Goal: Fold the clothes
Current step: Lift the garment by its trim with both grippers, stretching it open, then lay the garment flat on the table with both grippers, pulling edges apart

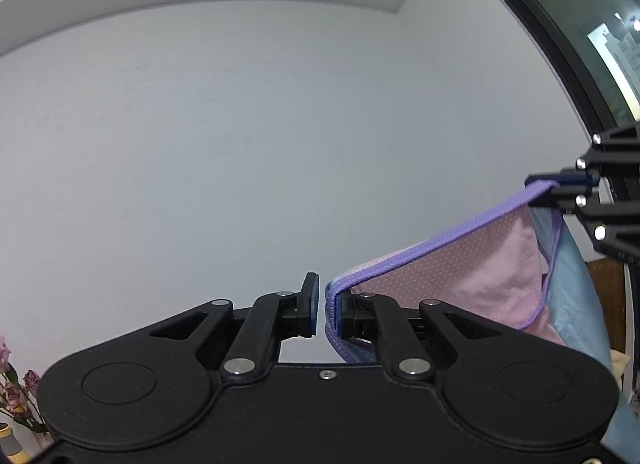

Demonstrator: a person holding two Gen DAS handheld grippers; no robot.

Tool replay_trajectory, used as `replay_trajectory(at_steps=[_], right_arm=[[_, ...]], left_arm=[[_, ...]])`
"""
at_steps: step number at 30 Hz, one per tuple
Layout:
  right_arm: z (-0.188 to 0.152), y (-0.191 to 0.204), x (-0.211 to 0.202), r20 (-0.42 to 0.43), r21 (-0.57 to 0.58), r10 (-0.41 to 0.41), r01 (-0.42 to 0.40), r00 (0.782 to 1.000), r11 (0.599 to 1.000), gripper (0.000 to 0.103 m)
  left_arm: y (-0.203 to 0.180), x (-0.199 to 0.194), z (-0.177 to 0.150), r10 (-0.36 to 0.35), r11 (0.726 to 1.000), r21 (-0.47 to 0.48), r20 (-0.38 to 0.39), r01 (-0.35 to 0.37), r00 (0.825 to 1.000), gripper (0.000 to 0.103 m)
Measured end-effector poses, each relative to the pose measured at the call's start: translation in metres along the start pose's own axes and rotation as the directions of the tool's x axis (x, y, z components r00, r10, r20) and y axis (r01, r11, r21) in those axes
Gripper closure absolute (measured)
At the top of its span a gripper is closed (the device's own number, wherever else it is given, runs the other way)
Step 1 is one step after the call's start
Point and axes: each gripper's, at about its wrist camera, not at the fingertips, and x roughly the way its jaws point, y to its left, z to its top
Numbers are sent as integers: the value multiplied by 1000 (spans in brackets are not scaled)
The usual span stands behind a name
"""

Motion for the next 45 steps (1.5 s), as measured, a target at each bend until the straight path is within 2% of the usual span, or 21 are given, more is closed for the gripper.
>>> replay_trajectory(at_steps=[3, 6, 10, 13, 15, 17, 19, 21, 23, 26, 28, 29, 31, 33, 35, 36, 40, 41, 43, 44, 45], right_arm=[[-16, 18, 27, -44, 1, 43, -43, 998, 999, 96], [-51, 46, 74, -131, 24, 127, -125, 983, 992, 96], [-110, 94, 168, -310, 34, 215, -215, 926, 976, 96], [-119, 104, 207, -337, 41, 196, -193, 921, 980, 96], [-99, 88, 230, -281, 25, 115, -113, 953, 993, 96], [-78, 70, 236, -221, -6, 42, -44, 974, 999, 96], [-59, 52, 232, -169, -25, 3, -7, 986, 1000, 96], [-56, 49, 220, -148, -14, 9, -12, 989, 1000, 96], [-65, 57, 203, -150, 1, 46, -46, 988, 999, 96], [-92, 84, 180, -184, 9, 119, -120, 976, 993, 96], [-124, 118, 162, -237, 18, 199, -201, 951, 979, 96], [-149, 143, 151, -287, 50, 266, -263, 920, 963, 96], [-188, 187, 129, -364, 110, 370, -355, 855, 929, 96], [-229, 236, 93, -432, 193, 471, -431, 769, 881, 96], [-255, 264, 67, -461, 259, 525, -457, 715, 851, 96], [-262, 270, 56, -469, 280, 539, -461, 700, 842, 96], [-260, 261, 32, -470, 360, 568, -440, 676, 823, 96], [-261, 257, 28, -470, 383, 584, -443, 662, 811, 93], [-267, 248, 21, -470, 429, 622, -454, 626, 781, 77], [-265, 242, 20, -449, 462, 643, -455, 620, 762, 68], [-263, 235, 21, -420, 498, 663, -453, 620, 739, 61]], left_arm=[[9, 23, -22, -9, 1000, -21, -77, 8, 997, 94], [13, 68, -68, 10, 1000, 10, -141, -9, 990, 94], [15, 166, -148, 107, 987, 139, -221, -77, 969, 94], [25, 197, -140, 168, 964, 225, -115, -139, 979, 94], [37, 205, -112, 195, 958, 222, -27, -185, 980, 94], [49, 202, -72, 214, 942, 241, 110, -235, 971, 92], [53, 192, -46, 205, 934, 255, 195, -251, 959, 92], [54, 180, -37, 176, 942, 249, 200, -224, 964, 92], [47, 165, -50, 136, 954, 245, 169, -175, 976, 92], [31, 153, -109, 89, 980, 177, -5, -86, 996, 92], [15, 146, -170, 40, 996, 85, -186, -25, 982, 92], [5, 140, -200, 16, 999, 44, -258, -5, 966, 92], [-21, 121, -264, -39, 999, -33, -388, 29, 921, 95], [-51, 99, -322, -94, 993, -112, -500, 44, 861, 95], [-75, 74, -355, -119, 985, -172, -569, 24, 813, 95], [-75, 63, -359, -109, 986, -164, -578, 16, 809, 95], [-70, 35, -361, -70, 992, -127, -608, -9, 791, 95], [-70, 31, -358, -62, 993, -117, -613, -13, 787, 94], [-76, 23, -348, -39, 997, -74, -613, -8, 789, 92], [-82, 21, -346, -38, 998, -63, -615, -2, 788, 90], [-86, 16, -344, -46, 998, -70, -620, 4, 783, 81]])
